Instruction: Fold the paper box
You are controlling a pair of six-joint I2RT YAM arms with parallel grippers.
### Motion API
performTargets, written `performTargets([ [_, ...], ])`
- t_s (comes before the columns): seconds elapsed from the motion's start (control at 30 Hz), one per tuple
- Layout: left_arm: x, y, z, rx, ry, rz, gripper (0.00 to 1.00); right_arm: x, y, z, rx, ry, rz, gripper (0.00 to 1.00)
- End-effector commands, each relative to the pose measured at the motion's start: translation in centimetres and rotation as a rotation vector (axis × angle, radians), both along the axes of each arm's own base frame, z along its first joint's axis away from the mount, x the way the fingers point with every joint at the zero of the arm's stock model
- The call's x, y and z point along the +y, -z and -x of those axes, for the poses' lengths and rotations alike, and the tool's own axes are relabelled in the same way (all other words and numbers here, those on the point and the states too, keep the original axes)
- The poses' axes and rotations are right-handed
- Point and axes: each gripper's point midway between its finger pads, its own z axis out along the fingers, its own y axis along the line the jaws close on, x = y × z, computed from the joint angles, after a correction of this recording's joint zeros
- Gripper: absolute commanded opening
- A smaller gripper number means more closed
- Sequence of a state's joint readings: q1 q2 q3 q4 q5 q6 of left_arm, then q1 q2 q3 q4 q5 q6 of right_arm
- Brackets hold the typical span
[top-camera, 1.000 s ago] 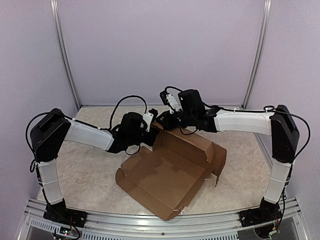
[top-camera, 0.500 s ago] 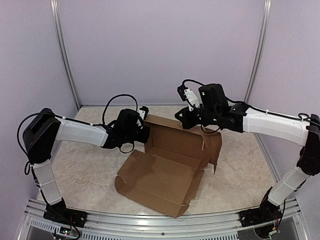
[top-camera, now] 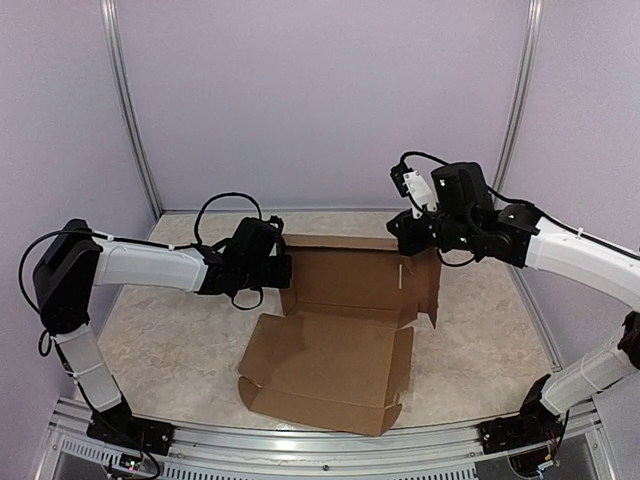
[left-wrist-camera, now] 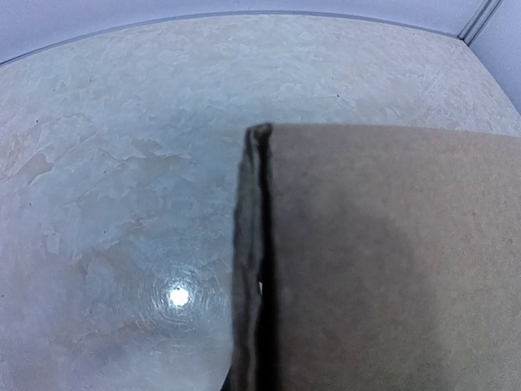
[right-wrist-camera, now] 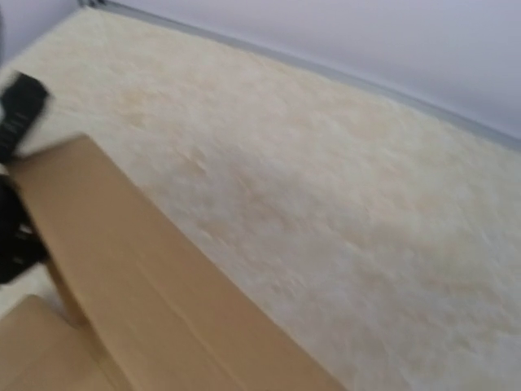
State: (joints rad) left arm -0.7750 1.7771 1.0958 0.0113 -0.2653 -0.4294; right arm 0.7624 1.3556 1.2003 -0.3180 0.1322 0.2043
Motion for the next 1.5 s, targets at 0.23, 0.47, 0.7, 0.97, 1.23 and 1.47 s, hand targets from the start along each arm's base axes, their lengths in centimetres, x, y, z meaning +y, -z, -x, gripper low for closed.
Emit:
performTargets([
  [0.23, 3.1, 1.2, 3.4, 0.103, -0.192, -0.042, 0.0, -3.3, 3.6, -0.3, 0.088, 0.165, 0.059, 0.0],
  [0.47, 3.8, 1.6, 4.6, 0.126, -0.235, -0.023, 0.0, -4.0, 4.7, -0.7, 0.099, 0.216, 0.073, 0.0],
  [0.7, 3.3, 1.9, 5.3, 0.161, -0.229, 0.01, 0.0, -3.2, 6.3, -0.2, 0.143, 0.194, 0.023, 0.0],
  [0.97, 1.8, 1.5, 5.6, 0.183, -0.17, 0.043, 0.0, -1.3, 5.9, -0.6, 0.136, 0.155, -0.106, 0.0],
  [1.23, 0.1, 1.2, 5.9, 0.202, -0.116, 0.065, 0.0, 1.3, 4.8, -1.9, 0.136, 0.125, -0.219, 0.0],
  [1.47, -1.3, 0.9, 6.2, 0.229, -0.067, 0.103, 0.0, 2.9, 2.9, -2.6, 0.107, 0.108, -0.334, 0.0],
])
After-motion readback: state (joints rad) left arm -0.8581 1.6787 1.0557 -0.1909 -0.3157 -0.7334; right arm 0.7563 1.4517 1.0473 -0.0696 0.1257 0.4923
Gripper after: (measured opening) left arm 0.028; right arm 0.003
